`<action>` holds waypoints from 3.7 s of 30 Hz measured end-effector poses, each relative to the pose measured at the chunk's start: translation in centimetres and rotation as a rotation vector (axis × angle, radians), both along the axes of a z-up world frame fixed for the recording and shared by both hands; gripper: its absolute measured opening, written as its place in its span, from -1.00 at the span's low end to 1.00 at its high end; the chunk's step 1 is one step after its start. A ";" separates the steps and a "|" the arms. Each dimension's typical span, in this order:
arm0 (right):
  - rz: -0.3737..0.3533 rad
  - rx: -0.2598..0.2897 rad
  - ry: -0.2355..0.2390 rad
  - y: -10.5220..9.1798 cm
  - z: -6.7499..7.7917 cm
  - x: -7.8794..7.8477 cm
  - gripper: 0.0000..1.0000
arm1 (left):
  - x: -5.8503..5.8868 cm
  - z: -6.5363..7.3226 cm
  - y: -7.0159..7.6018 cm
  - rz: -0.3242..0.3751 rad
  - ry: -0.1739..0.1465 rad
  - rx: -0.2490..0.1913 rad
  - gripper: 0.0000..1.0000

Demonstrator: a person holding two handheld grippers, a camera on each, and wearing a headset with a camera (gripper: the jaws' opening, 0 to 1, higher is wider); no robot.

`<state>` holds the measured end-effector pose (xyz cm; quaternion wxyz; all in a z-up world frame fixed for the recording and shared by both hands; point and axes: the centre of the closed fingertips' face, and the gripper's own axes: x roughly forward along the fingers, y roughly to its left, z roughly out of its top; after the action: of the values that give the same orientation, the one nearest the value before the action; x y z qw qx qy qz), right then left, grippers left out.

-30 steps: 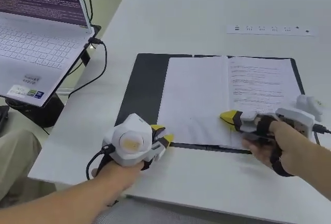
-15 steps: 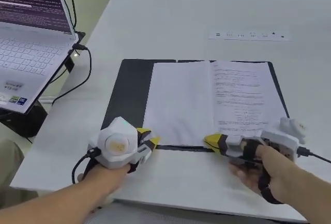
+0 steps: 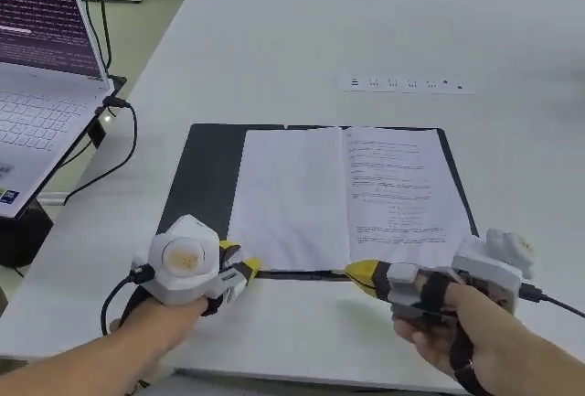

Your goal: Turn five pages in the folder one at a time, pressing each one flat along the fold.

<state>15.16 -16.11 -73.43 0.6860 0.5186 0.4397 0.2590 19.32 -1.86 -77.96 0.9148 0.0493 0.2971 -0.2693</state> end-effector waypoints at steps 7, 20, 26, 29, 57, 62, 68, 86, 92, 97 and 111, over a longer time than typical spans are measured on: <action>-0.214 -0.081 -0.149 -5.8 4.6 1.6 -1.00 | -1.1 4.6 -0.9 0.039 -0.022 -0.146 -0.41; -0.247 -0.433 -0.310 -13.5 5.0 0.6 -0.38 | -3.7 8.9 0.9 0.113 0.001 -0.178 0.02; -0.082 -0.671 -0.471 -14.2 5.9 -0.5 -0.01 | -5.2 9.4 2.1 0.154 0.001 -0.164 0.23; -0.010 -0.727 -0.525 -13.9 6.2 -1.3 0.14 | -5.8 9.3 2.5 0.169 0.012 -0.169 0.26; -0.004 -0.793 -0.590 -17.9 6.4 -3.5 0.61 | -7.6 10.9 4.0 0.219 -0.001 -0.155 0.49; -0.008 -0.787 -0.581 -17.8 6.1 -3.6 0.66 | -7.6 10.8 3.5 0.214 0.002 -0.154 0.54; 0.005 -0.780 -0.574 -17.4 5.8 -3.7 0.68 | -7.1 10.2 2.0 0.190 0.018 -0.149 0.55; 0.006 -0.749 -0.553 -17.1 4.5 -3.6 0.67 | -2.1 7.5 -9.7 -0.070 0.048 -0.093 0.50; 0.001 -0.741 -0.544 -17.0 4.3 -3.8 0.66 | -0.7 6.4 -15.1 -0.163 0.057 -0.087 0.50; -0.010 -0.731 -0.541 -17.0 4.3 -3.8 0.66 | 0.2 5.3 -18.5 -0.204 0.063 -0.092 0.49; -0.072 -0.710 -0.526 -17.9 4.5 -3.5 0.64 | 4.2 1.9 -24.4 -0.191 -0.031 -0.037 0.37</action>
<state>11.62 -33.96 -68.89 0.9188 0.1822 0.2934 0.1910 23.50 -26.30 -76.11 0.8901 0.0645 0.2720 -0.3600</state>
